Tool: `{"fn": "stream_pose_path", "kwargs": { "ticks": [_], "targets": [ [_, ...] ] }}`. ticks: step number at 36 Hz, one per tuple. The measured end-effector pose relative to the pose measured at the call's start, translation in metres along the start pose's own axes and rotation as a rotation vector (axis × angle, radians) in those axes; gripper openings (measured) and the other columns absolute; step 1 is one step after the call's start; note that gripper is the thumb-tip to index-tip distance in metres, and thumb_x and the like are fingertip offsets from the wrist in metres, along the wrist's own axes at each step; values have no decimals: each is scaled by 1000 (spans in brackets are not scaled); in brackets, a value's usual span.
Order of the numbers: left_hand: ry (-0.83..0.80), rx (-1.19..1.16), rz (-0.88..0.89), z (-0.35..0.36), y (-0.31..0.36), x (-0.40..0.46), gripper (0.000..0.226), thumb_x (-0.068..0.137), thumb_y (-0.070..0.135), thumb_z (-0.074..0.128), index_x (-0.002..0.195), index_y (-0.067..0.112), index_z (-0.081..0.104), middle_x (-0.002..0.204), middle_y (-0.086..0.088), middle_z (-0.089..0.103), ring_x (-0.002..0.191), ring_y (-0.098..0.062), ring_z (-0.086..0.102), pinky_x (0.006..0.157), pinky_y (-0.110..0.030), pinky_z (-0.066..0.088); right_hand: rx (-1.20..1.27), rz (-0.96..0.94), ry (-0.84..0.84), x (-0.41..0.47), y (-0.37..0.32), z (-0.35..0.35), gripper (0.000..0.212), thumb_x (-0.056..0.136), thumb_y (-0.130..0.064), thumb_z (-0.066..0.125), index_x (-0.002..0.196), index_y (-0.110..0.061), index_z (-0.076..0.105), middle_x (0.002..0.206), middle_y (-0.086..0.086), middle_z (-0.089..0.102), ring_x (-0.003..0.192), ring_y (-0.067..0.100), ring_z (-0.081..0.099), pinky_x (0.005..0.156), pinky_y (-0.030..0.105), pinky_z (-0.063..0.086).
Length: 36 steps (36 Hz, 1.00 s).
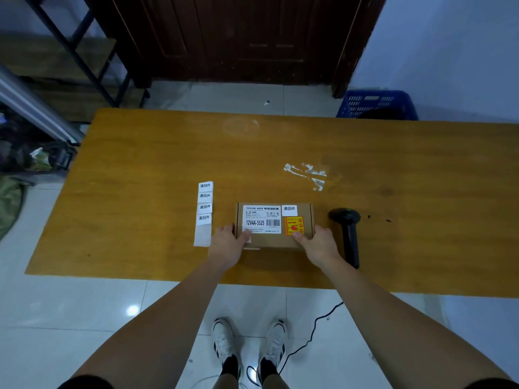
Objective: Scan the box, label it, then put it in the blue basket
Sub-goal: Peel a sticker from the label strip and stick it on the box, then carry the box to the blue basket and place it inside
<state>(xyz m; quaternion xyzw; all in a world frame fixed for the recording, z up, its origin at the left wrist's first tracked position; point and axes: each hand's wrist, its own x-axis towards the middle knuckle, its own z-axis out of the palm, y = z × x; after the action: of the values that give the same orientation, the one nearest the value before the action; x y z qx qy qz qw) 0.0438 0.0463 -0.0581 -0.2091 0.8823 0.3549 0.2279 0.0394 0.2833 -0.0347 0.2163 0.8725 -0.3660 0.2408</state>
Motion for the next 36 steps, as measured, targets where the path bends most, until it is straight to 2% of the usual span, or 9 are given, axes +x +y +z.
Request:
{"fn": "stream_pose_path", "kwargs": {
  "ticks": [6,12,16,18,20,26,28,32,36],
  "targets": [
    [35,-61,-45,4,4,-3,66,98,54,57,149,13,45,140,-15,52,128,-36,53,107,-52,48,39,18,10,-4,-4,1,56,96,-44,67,140,-11,55,140,16,51,127,35,55,106,50,49],
    [97,-344,-60,-13,19,-14,61,96,45,62,144,14,42,130,-7,39,105,-24,53,91,-35,49,172,-65,-2,-16,-16,-11,56,94,-41,71,139,-13,54,135,10,58,124,28,57,102,46,52],
    [99,-528,-2,-54,33,-26,62,87,41,66,138,13,47,130,-9,49,109,-30,63,94,-51,58,381,-104,-48,-25,-45,-32,64,92,-41,75,141,-18,41,128,2,59,116,23,57,94,39,49],
    [120,-618,48,-79,41,-34,55,85,36,69,130,10,50,121,-10,60,102,-29,68,84,-48,62,489,-105,-79,-31,-67,-43,67,89,-41,78,138,-21,37,122,-2,59,111,21,61,91,40,54],
    [120,-699,78,-106,48,-46,41,93,27,66,125,12,45,115,-7,64,95,-27,72,74,-42,64,573,-127,-112,-43,-96,-53,65,87,-40,80,132,-27,35,116,-5,60,103,18,66,74,34,59],
    [124,-794,119,-205,61,-94,46,96,29,60,129,13,32,116,-9,60,95,-27,72,74,-47,66,610,-281,-228,-86,-189,-68,64,89,-34,79,138,-17,43,121,4,64,105,26,69,70,39,65],
    [130,-833,147,-239,59,-110,52,92,32,65,130,11,37,116,-10,64,92,-28,75,71,-46,66,613,-323,-301,-103,-219,-72,61,90,-32,78,139,-12,48,125,8,65,108,28,69,74,44,65],
    [145,-854,232,-299,50,-146,68,79,51,83,130,17,54,118,-5,75,92,-22,79,66,-39,65,641,-376,-437,-143,-276,-75,56,90,-30,78,136,-18,50,128,11,65,111,32,69,66,44,65],
    [212,-827,302,-345,38,-177,57,84,50,80,129,20,64,113,-2,79,91,-22,79,67,-38,65,556,-462,-446,-182,-325,-67,47,91,-38,75,126,-19,51,113,17,74,86,40,78,54,42,65]
  ]
}}
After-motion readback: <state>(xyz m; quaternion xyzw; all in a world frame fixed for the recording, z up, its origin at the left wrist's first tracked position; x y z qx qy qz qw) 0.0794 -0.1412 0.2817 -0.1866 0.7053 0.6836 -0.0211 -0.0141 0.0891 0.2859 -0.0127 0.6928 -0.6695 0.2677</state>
